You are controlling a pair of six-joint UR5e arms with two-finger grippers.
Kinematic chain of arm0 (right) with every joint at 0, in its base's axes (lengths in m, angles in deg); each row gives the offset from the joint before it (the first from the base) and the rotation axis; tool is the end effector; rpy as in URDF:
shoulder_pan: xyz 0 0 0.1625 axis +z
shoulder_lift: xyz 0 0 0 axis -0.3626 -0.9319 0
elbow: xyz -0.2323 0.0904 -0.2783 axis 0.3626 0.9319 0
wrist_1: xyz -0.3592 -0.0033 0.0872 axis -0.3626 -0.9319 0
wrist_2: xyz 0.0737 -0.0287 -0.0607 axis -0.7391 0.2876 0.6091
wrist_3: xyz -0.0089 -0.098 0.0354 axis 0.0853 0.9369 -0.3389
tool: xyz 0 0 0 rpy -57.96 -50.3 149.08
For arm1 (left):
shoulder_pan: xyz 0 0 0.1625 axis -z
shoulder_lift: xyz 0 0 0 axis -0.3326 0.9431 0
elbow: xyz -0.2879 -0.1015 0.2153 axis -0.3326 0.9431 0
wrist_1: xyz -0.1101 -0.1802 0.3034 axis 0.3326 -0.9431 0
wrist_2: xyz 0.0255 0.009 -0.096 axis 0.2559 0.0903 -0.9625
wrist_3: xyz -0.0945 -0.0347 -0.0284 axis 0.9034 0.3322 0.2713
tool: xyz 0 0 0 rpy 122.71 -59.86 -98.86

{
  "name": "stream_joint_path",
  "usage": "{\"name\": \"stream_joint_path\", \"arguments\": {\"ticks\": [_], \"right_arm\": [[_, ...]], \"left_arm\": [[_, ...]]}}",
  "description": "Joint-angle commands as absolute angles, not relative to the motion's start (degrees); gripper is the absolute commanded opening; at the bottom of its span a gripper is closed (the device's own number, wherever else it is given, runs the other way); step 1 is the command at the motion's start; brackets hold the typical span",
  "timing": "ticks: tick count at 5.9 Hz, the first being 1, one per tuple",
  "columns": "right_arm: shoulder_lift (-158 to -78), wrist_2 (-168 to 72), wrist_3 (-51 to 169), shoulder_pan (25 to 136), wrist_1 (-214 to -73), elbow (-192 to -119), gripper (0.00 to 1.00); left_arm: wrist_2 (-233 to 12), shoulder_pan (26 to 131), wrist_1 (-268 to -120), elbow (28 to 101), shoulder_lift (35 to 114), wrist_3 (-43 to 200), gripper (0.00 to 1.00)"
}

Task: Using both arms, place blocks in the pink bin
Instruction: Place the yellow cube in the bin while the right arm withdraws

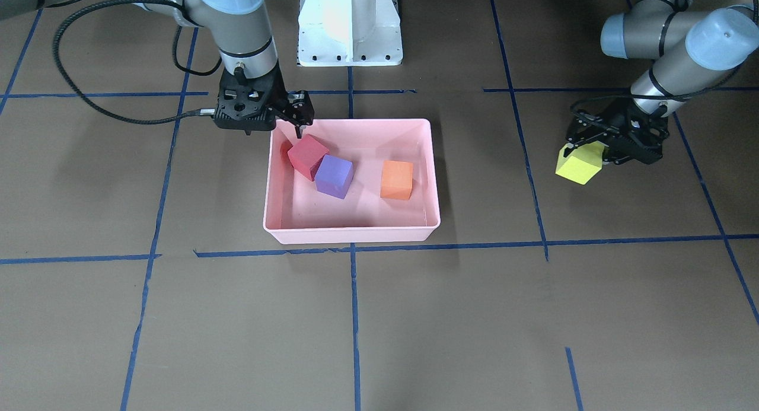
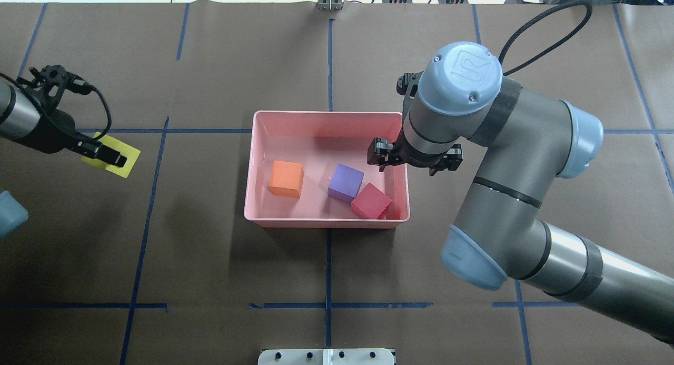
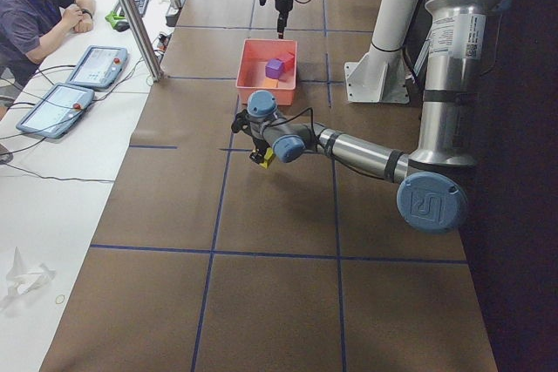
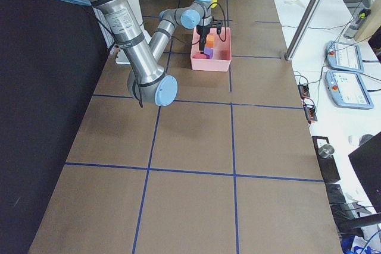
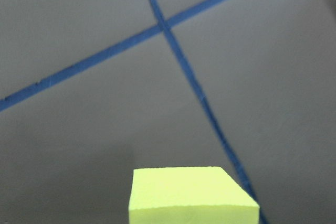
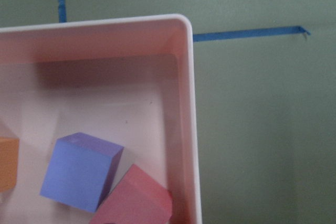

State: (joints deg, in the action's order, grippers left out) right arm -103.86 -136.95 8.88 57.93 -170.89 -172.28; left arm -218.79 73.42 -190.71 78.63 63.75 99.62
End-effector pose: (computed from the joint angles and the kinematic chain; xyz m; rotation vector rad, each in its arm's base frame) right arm -0.3871 -0.4063 0.2034 0.0314 -0.7782 0.0878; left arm 0.2399 -0.4437 0.3725 0.2605 0.9910 0.2871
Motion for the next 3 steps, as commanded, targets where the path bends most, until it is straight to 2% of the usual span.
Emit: {"name": "stream_joint_path", "arguments": {"ticks": [1, 3], "right_arm": [[-107.55, -143.04, 21.01, 65.08, -170.83, -172.31, 1.0], [-112.38, -146.39, 35.68, 72.29, -170.83, -172.22, 1.0]], "left_arm": [[-218.73, 72.7, -177.22, 79.55, 77.24, 110.64, 0.39], [-214.64, 65.53, -169.86, 78.76, 86.76, 120.12, 0.39]]}}
